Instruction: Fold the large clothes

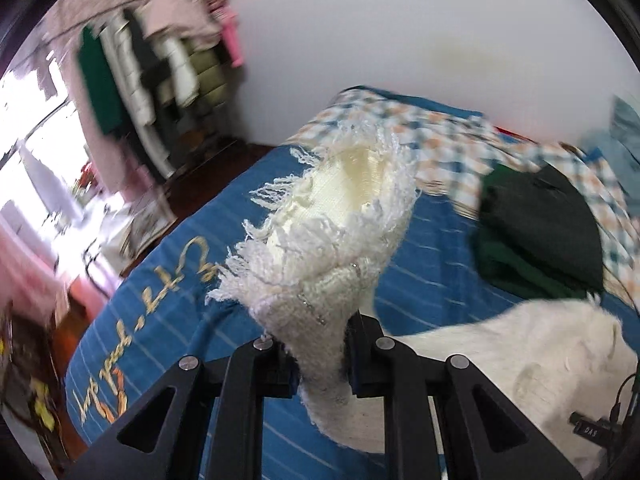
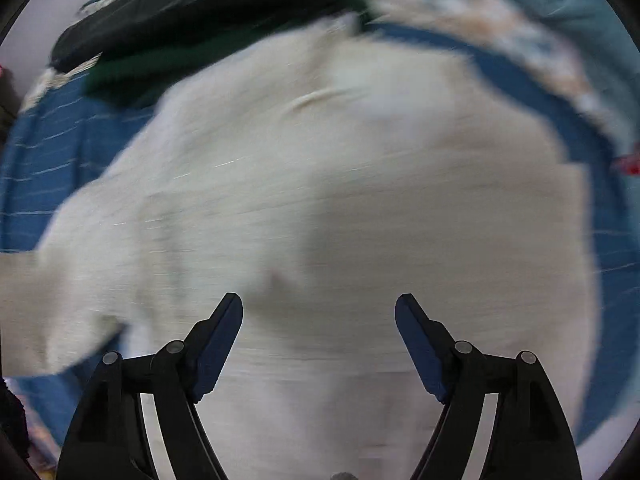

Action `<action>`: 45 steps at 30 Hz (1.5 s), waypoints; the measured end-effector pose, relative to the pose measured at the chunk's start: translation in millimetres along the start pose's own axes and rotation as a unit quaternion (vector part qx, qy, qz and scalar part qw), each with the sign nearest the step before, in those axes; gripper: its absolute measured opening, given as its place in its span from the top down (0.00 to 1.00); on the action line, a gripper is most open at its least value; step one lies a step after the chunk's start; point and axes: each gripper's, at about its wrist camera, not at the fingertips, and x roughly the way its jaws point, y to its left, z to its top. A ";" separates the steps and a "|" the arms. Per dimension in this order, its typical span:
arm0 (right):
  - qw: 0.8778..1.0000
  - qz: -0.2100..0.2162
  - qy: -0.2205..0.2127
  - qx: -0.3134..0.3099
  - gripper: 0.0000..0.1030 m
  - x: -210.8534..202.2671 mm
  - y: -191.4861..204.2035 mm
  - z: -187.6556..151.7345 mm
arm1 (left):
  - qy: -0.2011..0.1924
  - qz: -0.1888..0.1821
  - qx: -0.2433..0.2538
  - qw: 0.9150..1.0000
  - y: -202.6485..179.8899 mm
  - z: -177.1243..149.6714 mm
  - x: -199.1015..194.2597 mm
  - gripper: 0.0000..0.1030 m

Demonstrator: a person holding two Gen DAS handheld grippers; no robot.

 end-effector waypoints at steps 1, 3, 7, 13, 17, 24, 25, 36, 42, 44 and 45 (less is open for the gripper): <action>1.000 -0.018 -0.007 0.003 0.22 -4.1 -15.3 -2.8 | -0.002 -0.008 0.010 1.000 -12.1 -0.1 -5.8 0.87; 0.999 -0.030 -0.010 0.011 0.21 -6.4 -39.0 -6.3 | -0.005 -0.023 0.036 0.999 -41.5 -5.6 -17.3 0.87; 0.999 -0.030 -0.005 0.035 0.21 1.2 -93.0 -9.0 | -0.009 -0.057 0.089 0.994 -114.0 -24.1 -43.2 0.87; 0.997 -0.019 0.014 0.072 0.21 13.4 -170.0 -16.2 | 0.040 -0.129 0.126 0.983 -233.0 -68.3 -69.0 0.87; 0.993 -0.022 0.029 0.117 0.21 16.2 -253.3 -29.2 | 0.095 -0.177 0.149 0.968 -320.7 -103.3 -73.8 0.87; 0.986 -0.019 0.053 0.156 0.21 34.4 -361.6 -55.9 | 0.163 -0.210 0.193 0.945 -434.9 -168.5 -64.4 0.85; 0.986 -0.012 0.052 0.158 0.21 34.1 -368.2 -59.1 | 0.170 -0.204 0.196 0.944 -444.8 -178.0 -62.5 0.82; 0.962 0.132 0.053 0.234 0.21 14.9 -438.8 -80.5 | 0.193 -0.209 0.190 0.940 -428.9 -163.6 -76.7 0.16; 0.940 0.258 0.035 0.221 0.21 5.7 -400.3 -37.9 | 0.220 -0.161 0.135 0.953 -325.2 -169.3 -81.9 0.16; 0.933 0.288 0.042 0.212 0.21 15.2 -376.7 -21.5 | 0.230 -0.124 0.120 0.958 -288.2 -175.1 -71.3 0.16; 0.931 0.299 0.053 0.202 0.21 25.1 -360.0 -10.5 | 0.235 -0.104 0.118 0.959 -271.8 -178.5 -63.5 0.16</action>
